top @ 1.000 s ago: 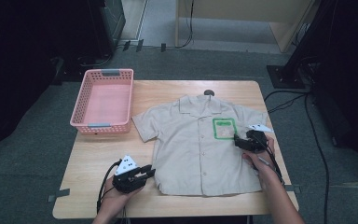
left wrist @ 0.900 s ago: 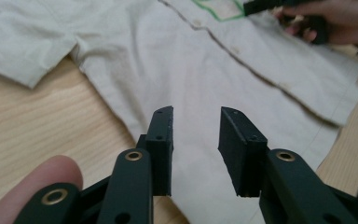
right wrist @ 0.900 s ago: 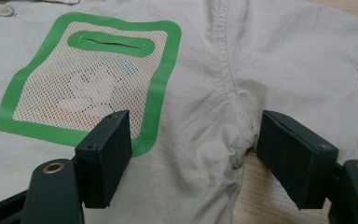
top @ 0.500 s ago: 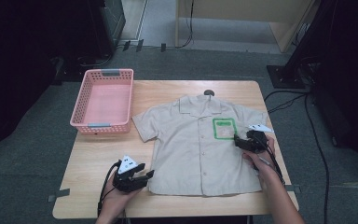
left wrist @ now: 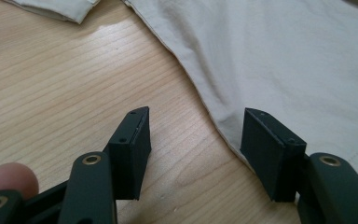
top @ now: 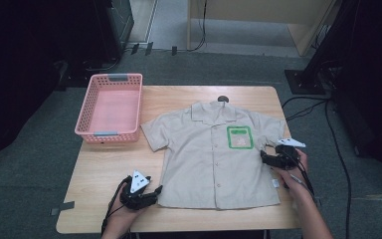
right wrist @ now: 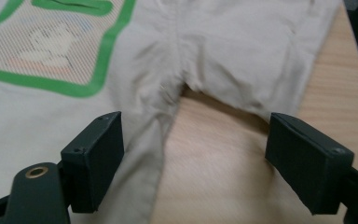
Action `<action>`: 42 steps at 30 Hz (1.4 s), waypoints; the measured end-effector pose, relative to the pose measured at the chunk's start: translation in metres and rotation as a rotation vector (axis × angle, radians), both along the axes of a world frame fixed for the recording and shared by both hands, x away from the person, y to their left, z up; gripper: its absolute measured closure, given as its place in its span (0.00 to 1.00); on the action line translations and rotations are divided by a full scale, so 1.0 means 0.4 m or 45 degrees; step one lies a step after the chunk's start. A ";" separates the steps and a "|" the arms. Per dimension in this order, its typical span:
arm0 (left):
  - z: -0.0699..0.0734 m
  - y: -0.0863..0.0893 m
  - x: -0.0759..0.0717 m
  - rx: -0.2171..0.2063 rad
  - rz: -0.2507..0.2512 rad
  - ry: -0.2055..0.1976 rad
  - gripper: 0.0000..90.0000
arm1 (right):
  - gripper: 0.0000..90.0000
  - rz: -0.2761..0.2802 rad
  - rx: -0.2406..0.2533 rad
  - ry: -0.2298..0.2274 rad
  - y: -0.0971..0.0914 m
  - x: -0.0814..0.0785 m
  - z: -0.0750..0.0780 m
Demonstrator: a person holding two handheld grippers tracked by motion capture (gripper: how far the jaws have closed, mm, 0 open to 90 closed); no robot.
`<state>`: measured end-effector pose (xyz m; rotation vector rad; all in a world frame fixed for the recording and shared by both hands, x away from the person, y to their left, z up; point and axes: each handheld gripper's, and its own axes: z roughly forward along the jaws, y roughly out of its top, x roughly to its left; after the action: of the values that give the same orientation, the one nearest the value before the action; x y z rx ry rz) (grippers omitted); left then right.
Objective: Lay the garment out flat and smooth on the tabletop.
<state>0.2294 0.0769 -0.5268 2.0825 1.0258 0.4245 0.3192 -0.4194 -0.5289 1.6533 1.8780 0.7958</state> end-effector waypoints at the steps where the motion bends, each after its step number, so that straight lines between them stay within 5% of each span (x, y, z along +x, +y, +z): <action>1: 0.000 0.000 0.000 0.004 0.000 -0.001 0.48 | 0.22 -0.004 0.002 0.000 -0.007 -0.008 -0.001; 20: -0.002 0.003 0.000 -0.004 0.006 -0.006 0.48 | 0.03 0.005 0.042 -0.075 -0.079 -0.169 0.030; 28: -0.002 0.004 0.001 -0.017 0.007 -0.001 0.46 | 0.01 0.018 0.063 -0.027 -0.099 -0.234 0.013; 42: 0.004 0.034 0.007 -0.122 0.042 0.043 0.27 | 0.02 0.044 0.023 0.008 -0.088 -0.257 -0.017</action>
<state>0.2320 0.0905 -0.5251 1.9959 1.0806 0.3512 0.2165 -0.4548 -0.5355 1.6403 1.9136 0.8249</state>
